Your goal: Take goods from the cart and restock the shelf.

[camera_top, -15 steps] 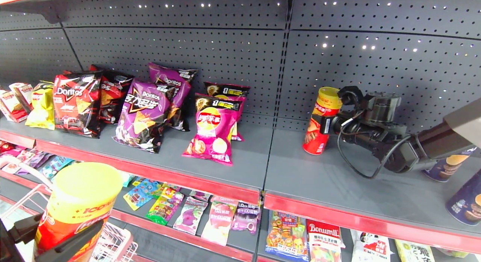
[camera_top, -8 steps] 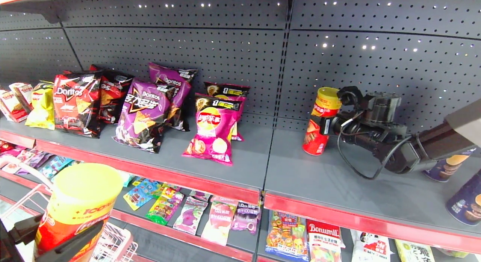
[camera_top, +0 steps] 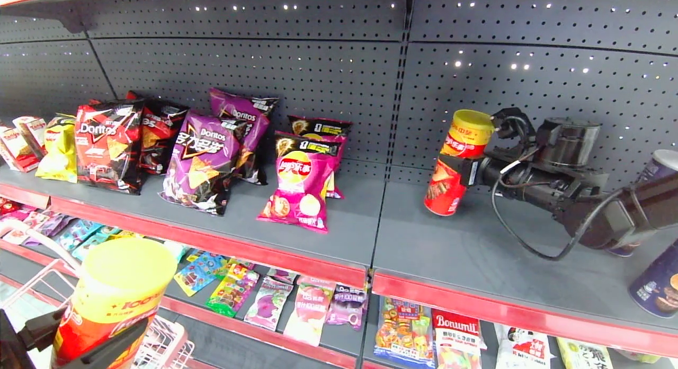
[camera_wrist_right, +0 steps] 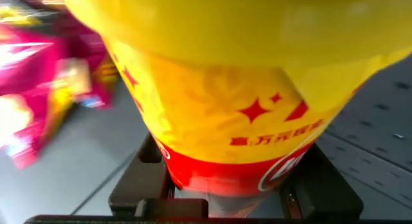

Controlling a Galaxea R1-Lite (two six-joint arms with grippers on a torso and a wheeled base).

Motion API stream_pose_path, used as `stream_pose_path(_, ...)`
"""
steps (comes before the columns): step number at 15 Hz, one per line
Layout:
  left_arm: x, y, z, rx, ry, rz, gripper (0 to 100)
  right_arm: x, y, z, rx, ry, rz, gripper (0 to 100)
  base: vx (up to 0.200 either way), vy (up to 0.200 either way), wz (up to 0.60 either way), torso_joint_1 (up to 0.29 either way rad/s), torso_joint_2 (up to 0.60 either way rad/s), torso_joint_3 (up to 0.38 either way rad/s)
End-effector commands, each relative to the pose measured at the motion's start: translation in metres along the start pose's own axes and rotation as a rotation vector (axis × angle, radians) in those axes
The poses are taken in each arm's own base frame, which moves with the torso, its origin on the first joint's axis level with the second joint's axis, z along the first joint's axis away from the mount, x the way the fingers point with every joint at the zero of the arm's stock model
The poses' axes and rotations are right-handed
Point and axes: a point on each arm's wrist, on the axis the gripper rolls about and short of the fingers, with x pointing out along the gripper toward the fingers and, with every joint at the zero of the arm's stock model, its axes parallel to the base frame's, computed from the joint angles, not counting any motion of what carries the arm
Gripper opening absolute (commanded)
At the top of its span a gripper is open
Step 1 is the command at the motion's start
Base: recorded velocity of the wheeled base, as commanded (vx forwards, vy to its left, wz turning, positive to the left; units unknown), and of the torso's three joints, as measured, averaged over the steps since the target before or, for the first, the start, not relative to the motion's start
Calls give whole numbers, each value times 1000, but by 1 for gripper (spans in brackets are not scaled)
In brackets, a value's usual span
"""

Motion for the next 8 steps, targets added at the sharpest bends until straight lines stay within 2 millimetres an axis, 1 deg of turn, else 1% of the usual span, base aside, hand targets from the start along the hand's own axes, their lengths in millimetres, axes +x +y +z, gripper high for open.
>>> stream_pose_path(1,0,0,-2,-2,6,-2,0,-19,5,13,-9,-31,42,0,0,0,0,0,0,0)
stream_pose_path(3,0,0,-2,-4,9,-2,0,-26,7,14,-15,-32,85,0,0,0,0,0,0,0)
stream_pose_path(6,0,-1,-4,-5,14,-4,0,-40,8,20,-66,-49,168,0,0,0,0,0,0,0)
stream_pose_path(8,0,-1,-4,-5,13,-3,0,-53,13,17,-75,-41,226,0,0,0,0,0,0,0)
